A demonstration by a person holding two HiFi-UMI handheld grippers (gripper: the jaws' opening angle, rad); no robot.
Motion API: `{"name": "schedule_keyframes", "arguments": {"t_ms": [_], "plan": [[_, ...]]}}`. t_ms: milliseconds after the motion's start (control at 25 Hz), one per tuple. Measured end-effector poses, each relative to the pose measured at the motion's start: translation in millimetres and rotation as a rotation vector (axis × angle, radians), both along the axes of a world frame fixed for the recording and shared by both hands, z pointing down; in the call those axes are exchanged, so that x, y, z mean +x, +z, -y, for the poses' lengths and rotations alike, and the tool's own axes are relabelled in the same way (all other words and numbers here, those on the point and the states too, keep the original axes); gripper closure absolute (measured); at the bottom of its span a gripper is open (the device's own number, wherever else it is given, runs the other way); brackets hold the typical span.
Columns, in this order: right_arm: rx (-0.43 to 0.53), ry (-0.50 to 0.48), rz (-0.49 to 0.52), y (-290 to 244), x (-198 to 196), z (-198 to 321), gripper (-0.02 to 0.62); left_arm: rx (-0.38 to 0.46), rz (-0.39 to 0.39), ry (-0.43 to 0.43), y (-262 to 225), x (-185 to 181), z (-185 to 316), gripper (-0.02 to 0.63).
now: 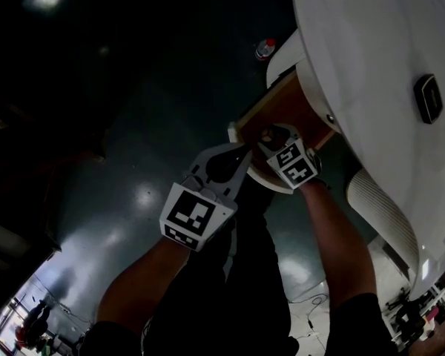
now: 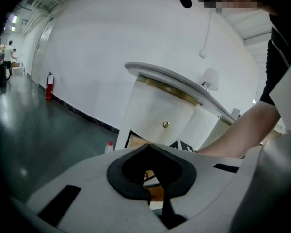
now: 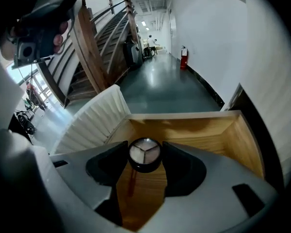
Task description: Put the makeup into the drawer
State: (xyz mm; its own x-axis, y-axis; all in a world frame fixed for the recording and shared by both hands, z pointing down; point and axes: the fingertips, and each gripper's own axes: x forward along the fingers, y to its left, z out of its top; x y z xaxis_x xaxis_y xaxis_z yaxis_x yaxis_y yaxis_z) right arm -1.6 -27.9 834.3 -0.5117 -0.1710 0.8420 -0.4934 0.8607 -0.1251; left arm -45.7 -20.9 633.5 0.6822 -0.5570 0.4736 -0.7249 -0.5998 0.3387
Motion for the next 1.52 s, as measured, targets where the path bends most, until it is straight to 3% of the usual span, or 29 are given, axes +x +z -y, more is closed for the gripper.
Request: {"name": "schedule_keyframes", "arguments": {"t_ms": [600, 1200, 1360, 1520], "plan": [[-0.096, 0.038, -0.055, 58.8, -1.8, 5.1, 0.371, -0.005, 0.009, -0.029, 10.6, -21.4, -2.1, 0.597], [-0.177, 0.057, -0.062, 83.6, 1.1, 3.2, 0.371, -0.01, 0.018, -0.038, 11.9, -16.3, -0.8, 0.595], [-0.16, 0.078, -0.053, 82.8, 2.6, 6.5, 0.37, -0.004, 0.027, -0.038, 7.2, -19.5, -4.5, 0.595], [-0.091, 0.1, -0.012, 49.7, 3.2, 13.9, 0.371, 0.005, 0.022, -0.062, -4.8, -20.0, -5.0, 0.595]]}}
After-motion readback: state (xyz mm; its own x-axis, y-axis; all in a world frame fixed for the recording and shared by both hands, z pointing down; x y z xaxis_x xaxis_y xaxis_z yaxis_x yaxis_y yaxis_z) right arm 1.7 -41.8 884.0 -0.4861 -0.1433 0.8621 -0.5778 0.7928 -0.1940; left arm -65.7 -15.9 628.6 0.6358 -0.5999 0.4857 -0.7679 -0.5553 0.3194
